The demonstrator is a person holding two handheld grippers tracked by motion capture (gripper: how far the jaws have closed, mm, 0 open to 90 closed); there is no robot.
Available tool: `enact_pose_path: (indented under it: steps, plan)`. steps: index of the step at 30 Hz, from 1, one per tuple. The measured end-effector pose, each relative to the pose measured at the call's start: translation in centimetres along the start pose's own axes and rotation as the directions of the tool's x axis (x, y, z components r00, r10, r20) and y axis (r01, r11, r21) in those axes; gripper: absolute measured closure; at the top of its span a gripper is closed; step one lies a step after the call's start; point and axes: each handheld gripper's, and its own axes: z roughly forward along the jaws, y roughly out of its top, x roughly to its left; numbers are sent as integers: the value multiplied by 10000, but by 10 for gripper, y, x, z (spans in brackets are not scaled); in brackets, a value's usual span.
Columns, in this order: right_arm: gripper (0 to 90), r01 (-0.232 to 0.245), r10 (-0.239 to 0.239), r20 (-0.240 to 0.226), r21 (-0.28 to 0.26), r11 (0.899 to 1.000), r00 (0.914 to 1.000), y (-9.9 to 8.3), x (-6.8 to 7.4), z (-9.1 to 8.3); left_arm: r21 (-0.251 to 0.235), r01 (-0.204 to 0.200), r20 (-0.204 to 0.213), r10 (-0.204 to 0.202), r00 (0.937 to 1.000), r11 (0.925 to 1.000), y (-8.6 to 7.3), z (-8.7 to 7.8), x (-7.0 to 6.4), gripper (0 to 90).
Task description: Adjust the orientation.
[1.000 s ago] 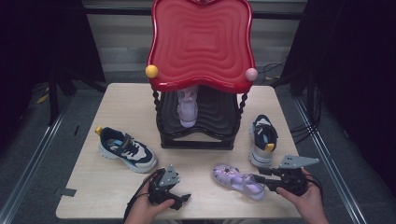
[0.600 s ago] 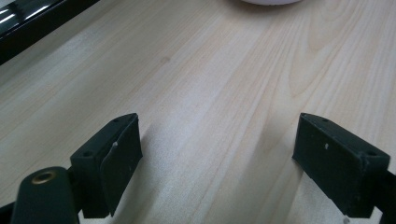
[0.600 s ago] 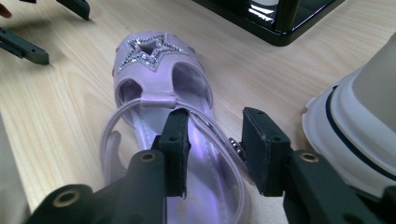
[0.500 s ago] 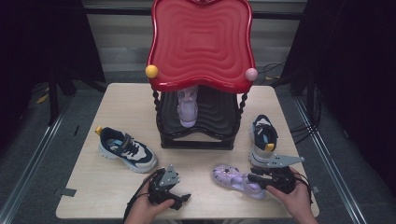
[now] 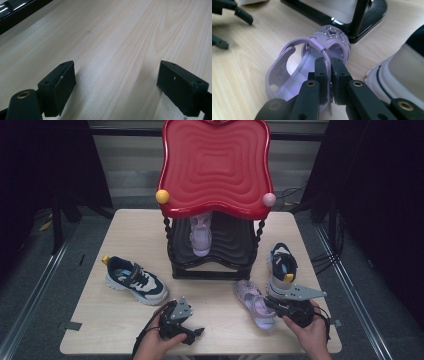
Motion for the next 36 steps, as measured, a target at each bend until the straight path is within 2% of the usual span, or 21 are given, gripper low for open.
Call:
enact_pose_path:
  steps: [4, 5, 10, 13, 19, 27, 36]
  plan:
    - [836, -177, 179, 64, -196, 9997, 9998, 0, 0, 2, -4, 7, 9, -7, 10000, 10000, 0, 0, 0, 146]
    - [833, 71, -69, 219, -118, 9999, 9997, 1, 3, 6, -5, 10, 11, -10, 10000, 10000, 0, 0, 0, 146]
    - [820, 217, -214, 277, -102, 9997, 9994, 1, 7, 12, 9, 18, 6, -18, 10000, 10000, 0, 0, 0, 146]
    - [811, -34, 34, 5, -14, 10000, 10000, -2, 7, 12, -6, 11, 10, -11, 10000, 10000, 0, 0, 0, 146]
    - [799, -11, 11, -77, -18, 10000, 10000, -4, 8, 12, -1, 11, 10, -11, 10000, 10000, 0, 0, 0, 145]
    - [777, -107, 107, 65, -57, 9999, 9999, -6, 10, 14, 12, 19, 8, -19, 10000, 10000, 0, 0, 0, 146]
    - [749, -427, 427, 204, -13, 9991, 9989, -9, 10, 17, 11, 19, 7, -19, 10000, 10000, 0, 0, 0, 146]
